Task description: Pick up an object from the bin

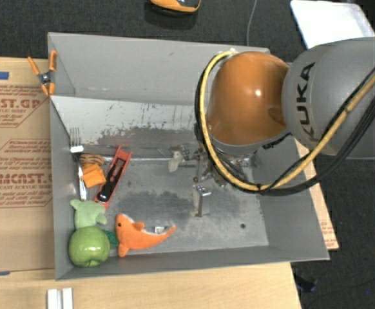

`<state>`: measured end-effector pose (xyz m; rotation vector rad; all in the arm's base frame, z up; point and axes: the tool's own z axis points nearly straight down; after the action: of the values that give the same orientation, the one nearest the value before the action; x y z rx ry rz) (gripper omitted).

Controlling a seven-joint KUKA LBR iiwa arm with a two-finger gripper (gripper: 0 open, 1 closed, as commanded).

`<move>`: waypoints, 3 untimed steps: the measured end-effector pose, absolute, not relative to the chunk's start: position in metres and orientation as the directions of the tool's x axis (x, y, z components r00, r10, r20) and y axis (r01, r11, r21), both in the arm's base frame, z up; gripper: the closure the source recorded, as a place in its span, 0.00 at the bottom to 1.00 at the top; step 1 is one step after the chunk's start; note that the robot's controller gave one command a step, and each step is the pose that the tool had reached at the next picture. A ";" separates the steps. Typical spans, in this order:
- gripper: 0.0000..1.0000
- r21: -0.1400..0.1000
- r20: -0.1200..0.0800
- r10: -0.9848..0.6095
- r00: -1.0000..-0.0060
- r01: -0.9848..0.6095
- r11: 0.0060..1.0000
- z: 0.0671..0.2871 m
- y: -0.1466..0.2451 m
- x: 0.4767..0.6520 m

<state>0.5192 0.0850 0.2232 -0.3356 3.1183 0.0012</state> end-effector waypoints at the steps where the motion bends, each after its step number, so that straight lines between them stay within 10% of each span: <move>1: 0.00 0.000 -0.003 -0.021 -1.000 -0.021 1.000 0.180 0.110 0.494; 2: 0.00 0.001 -0.015 -0.110 -0.994 -0.110 0.994 0.134 0.106 0.506; 3: 0.00 0.002 0.001 -0.072 -0.997 -0.072 0.997 0.144 0.075 0.488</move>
Offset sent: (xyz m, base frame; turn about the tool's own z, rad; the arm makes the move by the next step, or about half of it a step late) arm -0.0110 0.0178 -0.0931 0.1047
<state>0.4876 0.0752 0.1441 -0.1131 3.1407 0.0024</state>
